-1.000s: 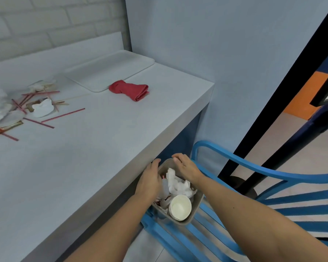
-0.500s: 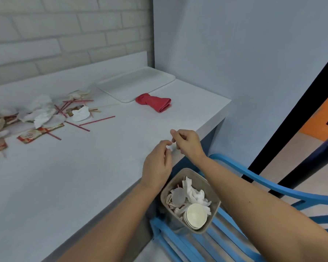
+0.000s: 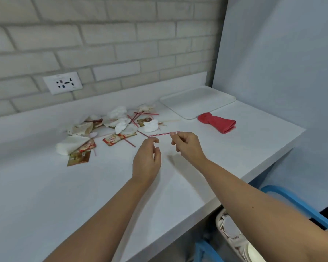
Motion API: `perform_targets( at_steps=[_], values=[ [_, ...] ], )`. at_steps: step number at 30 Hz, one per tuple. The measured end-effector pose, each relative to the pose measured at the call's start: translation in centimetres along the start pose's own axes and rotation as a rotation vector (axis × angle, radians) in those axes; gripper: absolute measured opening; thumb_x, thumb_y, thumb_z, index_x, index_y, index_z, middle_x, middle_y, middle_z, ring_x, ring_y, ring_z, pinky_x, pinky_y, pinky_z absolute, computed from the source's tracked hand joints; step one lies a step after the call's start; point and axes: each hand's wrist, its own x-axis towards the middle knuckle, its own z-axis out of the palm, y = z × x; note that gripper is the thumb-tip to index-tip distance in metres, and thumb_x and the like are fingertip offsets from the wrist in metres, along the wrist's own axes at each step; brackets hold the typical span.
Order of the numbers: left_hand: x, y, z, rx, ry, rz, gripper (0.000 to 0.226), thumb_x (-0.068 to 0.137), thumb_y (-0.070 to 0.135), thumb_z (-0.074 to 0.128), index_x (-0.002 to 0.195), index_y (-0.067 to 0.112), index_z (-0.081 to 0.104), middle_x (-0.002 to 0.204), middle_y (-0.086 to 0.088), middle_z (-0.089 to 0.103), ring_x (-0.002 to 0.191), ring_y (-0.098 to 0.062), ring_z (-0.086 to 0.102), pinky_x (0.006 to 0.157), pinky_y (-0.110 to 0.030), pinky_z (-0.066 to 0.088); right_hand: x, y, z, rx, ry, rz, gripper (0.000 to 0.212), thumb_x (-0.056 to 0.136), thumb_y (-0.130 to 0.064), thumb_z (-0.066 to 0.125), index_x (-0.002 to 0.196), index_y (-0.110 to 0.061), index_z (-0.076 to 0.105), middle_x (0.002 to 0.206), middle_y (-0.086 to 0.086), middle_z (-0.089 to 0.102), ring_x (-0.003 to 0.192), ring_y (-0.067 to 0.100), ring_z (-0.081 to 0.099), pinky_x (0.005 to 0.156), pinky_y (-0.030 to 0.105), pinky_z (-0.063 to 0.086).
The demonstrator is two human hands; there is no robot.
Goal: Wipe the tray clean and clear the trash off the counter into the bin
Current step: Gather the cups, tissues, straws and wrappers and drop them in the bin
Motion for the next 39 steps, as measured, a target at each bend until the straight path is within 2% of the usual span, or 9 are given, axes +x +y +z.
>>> perform_targets(
  at_steps=[6,13,17,21,24,26,33,36,39],
  values=[
    [2.0,-8.1,-4.7,0.177,-0.039,-0.106,0.025,0.092,0.010,0.046,0.113,0.008,0.058,0.115,-0.006,0.054,0.107,-0.021,0.050,0.086,-0.027,0.040,2.1,-2.0,6.9,-0.044,-0.136,0.057,0.036,0.095,-0.024,0.054,0.070,0.001,0.062,0.048,-0.005,0.047,0.046,0.008,0.042,0.051,0.017,0.035],
    [5.2,-14.5,-10.7,0.340,0.054,-0.255,0.023,0.090,0.008,0.048,0.106,0.002,0.063,0.113,-0.015,0.055,0.107,-0.033,0.049,0.086,-0.040,0.040,4.0,-3.1,13.1,-0.158,-0.280,0.067,0.026,0.095,-0.021,0.055,0.080,-0.002,0.066,0.057,-0.008,0.050,0.053,0.007,0.045,0.055,0.016,0.036],
    [7.2,-16.8,-13.6,0.328,0.142,-0.371,0.022,0.090,0.008,0.050,0.105,0.001,0.064,0.116,-0.016,0.053,0.108,-0.033,0.049,0.085,-0.035,0.040,5.5,-3.2,16.5,-0.278,-0.331,0.027,0.020,0.092,-0.014,0.057,0.080,0.000,0.067,0.060,-0.003,0.050,0.056,0.006,0.043,0.055,0.015,0.034],
    [7.5,-18.5,-14.1,0.323,-0.128,-0.376,0.023,0.086,0.007,0.051,0.099,0.010,0.070,0.111,-0.008,0.059,0.094,-0.021,0.056,0.078,-0.025,0.044,7.3,-2.8,19.4,-0.440,-0.328,0.003,0.020,0.092,-0.007,0.050,0.095,0.003,0.067,0.085,0.011,0.060,0.078,0.018,0.056,0.058,0.018,0.038],
    [7.7,-19.5,-14.4,0.403,-0.407,-0.367,0.035,0.082,0.012,0.057,0.117,0.017,0.061,0.118,-0.007,0.052,0.106,-0.023,0.051,0.091,-0.031,0.047,8.9,-2.7,21.0,-0.650,-0.409,-0.044,0.037,0.090,0.005,0.043,0.122,-0.006,0.059,0.122,0.011,0.051,0.115,0.026,0.049,0.090,0.029,0.044],
    [8.0,-19.8,-14.6,0.406,-0.537,-0.367,0.050,0.082,0.014,0.060,0.131,0.016,0.048,0.124,-0.007,0.044,0.110,-0.023,0.048,0.094,-0.029,0.044,9.7,-2.8,21.8,-0.767,-0.508,-0.068,0.054,0.088,0.009,0.041,0.137,-0.012,0.045,0.137,0.008,0.040,0.125,0.028,0.040,0.096,0.034,0.043],
    [9.7,-20.9,-14.8,0.402,-0.694,-0.373,0.057,0.078,0.034,0.071,0.124,0.013,0.045,0.109,0.000,0.038,0.098,-0.015,0.042,0.081,-0.024,0.038,11.8,-3.3,22.9,-0.936,-0.766,-0.005,0.050,0.091,-0.005,0.044,0.140,-0.012,0.039,0.144,0.008,0.026,0.122,0.029,0.043,0.095,0.035,0.043],
    [10.2,-21.0,-14.6,0.440,-0.703,-0.346,0.056,0.075,0.039,0.073,0.119,0.014,0.048,0.107,-0.002,0.036,0.102,-0.019,0.040,0.084,-0.028,0.040,12.9,-4.0,22.8,-1.010,-0.844,-0.009,0.051,0.091,-0.015,0.051,0.140,-0.008,0.037,0.139,0.011,0.040,0.122,0.028,0.046,0.093,0.033,0.043],
    [10.2,-20.9,-14.3,0.485,-0.717,-0.337,0.052,0.073,0.045,0.073,0.110,0.016,0.049,0.106,-0.002,0.035,0.103,-0.020,0.041,0.084,-0.030,0.041,13.8,-4.0,22.8,-1.037,-0.866,0.017,0.052,0.086,-0.014,0.062,0.134,-0.007,0.043,0.129,0.012,0.053,0.110,0.025,0.055,0.076,0.028,0.041]
  ],
)
